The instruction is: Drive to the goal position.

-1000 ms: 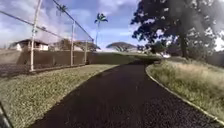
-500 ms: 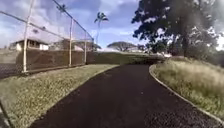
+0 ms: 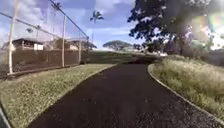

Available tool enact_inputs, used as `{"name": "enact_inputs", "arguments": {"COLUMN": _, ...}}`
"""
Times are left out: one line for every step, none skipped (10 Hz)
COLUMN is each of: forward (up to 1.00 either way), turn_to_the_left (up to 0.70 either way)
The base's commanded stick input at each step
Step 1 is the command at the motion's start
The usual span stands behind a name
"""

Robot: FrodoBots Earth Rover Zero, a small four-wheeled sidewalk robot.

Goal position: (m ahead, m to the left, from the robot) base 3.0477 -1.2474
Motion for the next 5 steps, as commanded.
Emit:
{"name": "enact_inputs", "arguments": {"forward": 0.7, "turn_to_the_left": 0.0}}
{"name": "enact_inputs", "arguments": {"forward": 0.7, "turn_to_the_left": 0.0}}
{"name": "enact_inputs", "arguments": {"forward": 0.7, "turn_to_the_left": 0.0}}
{"name": "enact_inputs", "arguments": {"forward": 0.7, "turn_to_the_left": 0.0}}
{"name": "enact_inputs", "arguments": {"forward": 0.7, "turn_to_the_left": 0.0}}
